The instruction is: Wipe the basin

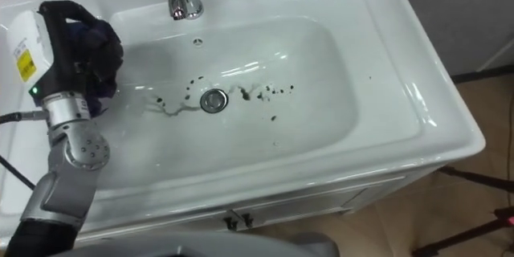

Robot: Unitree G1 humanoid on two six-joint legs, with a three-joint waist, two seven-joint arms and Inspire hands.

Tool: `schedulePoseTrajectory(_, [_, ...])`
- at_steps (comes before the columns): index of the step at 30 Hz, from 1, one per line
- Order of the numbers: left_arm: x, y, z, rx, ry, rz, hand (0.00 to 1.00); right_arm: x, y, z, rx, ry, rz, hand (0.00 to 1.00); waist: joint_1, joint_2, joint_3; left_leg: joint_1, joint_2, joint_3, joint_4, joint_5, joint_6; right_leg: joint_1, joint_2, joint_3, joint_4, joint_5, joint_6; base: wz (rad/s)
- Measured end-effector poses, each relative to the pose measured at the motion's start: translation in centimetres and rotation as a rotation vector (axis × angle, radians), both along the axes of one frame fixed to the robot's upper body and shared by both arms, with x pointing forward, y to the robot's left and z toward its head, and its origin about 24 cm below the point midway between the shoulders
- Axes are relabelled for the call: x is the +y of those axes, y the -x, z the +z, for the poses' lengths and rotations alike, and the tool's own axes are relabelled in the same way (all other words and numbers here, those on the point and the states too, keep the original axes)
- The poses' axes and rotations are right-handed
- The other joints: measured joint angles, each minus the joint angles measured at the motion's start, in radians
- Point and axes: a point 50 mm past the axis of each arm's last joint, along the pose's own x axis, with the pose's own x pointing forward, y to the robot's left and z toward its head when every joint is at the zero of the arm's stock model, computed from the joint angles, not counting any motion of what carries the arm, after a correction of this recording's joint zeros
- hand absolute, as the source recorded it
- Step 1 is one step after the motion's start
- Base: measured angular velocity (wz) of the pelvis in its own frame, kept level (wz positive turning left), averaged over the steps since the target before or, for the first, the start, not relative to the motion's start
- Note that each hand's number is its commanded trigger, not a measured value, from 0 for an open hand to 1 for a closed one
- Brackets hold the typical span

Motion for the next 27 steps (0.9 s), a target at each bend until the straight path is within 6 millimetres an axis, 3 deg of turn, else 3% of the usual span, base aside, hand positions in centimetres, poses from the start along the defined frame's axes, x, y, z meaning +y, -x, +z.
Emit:
schedulePoseTrajectory(7, [-0.2, 0.7, -2.9, 0.153, 0.003, -0.019, 1.0, 0.0, -0.2, 0.0, -0.005, -0.001, -0.001, 0.0, -0.008, -0.001, 0.0002, 0.013, 0.0, 0.004, -0.001, 0.0, 0.001, 0.01, 0.0, -0.001, 0.0, 0.0, 0.0, 0.0])
schedulePoseTrajectory(10, [-0.1, 0.9, -3.3, 0.175, 0.006, -0.013, 1.0, 0.1, -0.3, 0.0, -0.012, -0.004, 0.001, 0.0, -0.014, -0.006, 0.0003, 0.011, 0.001, 0.029, -0.001, 0.0, 0.001, -0.001, 0.0, 0.005, 0.003, 0.0, 0.0, -0.04])
schedulePoseTrajectory(16, [0.1, 1.3, -4.5, 0.252, 0.01, -0.008, 1.0, 0.1, -0.3, 0.0, 0.002, -0.013, -0.003, 0.0, -0.016, -0.006, -0.0115, 0.013, 0.001, 0.052, 0.001, 0.0, 0.001, -0.01, 0.002, 0.025, 0.003, 0.007, 0.003, -0.13])
schedulePoseTrajectory(27, [0.1, 2.1, -6.4, 0.399, 0.003, -0.02, 1.0, 0.3, -1.0, 0.1, -0.028, -0.01, 0.005, 0.0, -0.019, -0.004, -0.0106, 0.022, 0.001, 0.053, 0.001, 0.0, 0.001, -0.013, 0.001, 0.031, 0.017, 0.01, 0.004, -0.02])
